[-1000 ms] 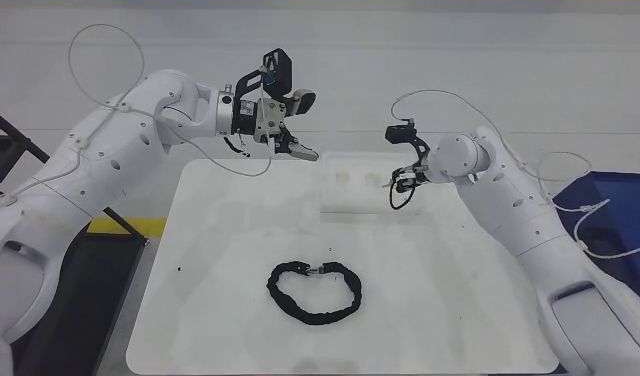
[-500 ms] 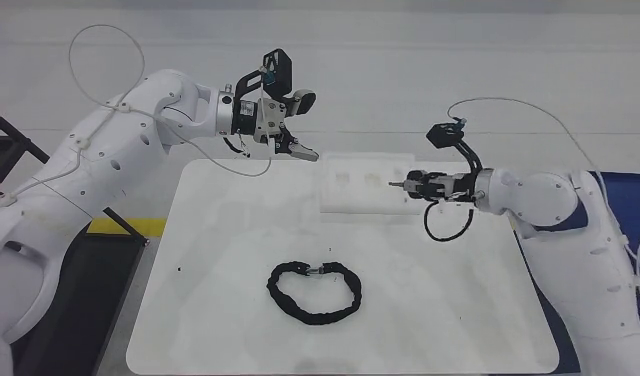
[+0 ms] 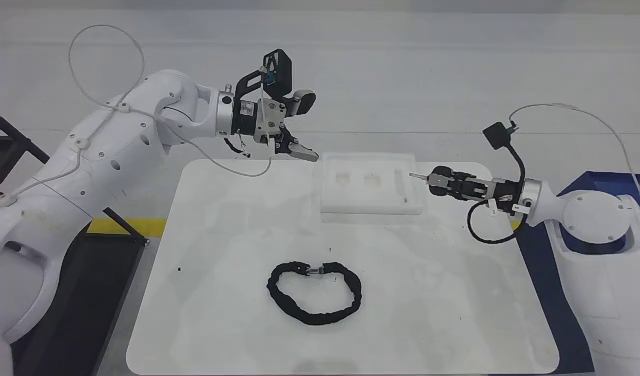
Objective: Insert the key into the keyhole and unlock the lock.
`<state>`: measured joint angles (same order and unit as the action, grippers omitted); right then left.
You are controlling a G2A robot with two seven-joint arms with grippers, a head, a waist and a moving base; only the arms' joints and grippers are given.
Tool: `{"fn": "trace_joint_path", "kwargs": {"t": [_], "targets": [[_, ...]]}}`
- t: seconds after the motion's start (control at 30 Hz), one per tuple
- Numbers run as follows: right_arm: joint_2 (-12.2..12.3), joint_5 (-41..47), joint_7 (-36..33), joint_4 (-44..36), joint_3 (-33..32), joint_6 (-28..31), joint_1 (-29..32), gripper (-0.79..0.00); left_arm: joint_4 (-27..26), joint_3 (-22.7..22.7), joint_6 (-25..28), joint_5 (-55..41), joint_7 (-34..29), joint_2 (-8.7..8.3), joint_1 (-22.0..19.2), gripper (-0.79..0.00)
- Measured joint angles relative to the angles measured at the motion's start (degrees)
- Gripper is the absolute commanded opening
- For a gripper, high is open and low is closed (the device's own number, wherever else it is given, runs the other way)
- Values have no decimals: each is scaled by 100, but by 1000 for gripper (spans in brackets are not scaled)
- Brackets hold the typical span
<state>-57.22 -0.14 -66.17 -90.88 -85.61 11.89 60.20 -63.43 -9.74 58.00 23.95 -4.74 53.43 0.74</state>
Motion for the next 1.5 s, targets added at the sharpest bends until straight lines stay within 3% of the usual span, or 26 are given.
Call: {"fn": "trace_joint_path", "kwargs": {"t": [0.23,0.4,0.53,0.9,1.1,1.5], "targets": [[0,-2,1,-5,0,-1,0,-785,-26,-20,-41,38,-17,-2,9,0],[0,-2,1,-4,0,0,0,-785,-185,-168,-306,400,-174,-49,235,0],[0,-1,1,-4,0,0,0,-785,-178,-220,-7,687,-45,-98,559,0],[0,-1,1,-4,0,0,0,-785,-186,3,0,893,527,-150,1583,0],[0,-1,1,-4,0,0,0,-785,-5,0,0,499,-100,-58,1912,0],[0,-1,1,-4,0,0,0,-785,-153,0,0,866,-1151,152,2265,0]]}}
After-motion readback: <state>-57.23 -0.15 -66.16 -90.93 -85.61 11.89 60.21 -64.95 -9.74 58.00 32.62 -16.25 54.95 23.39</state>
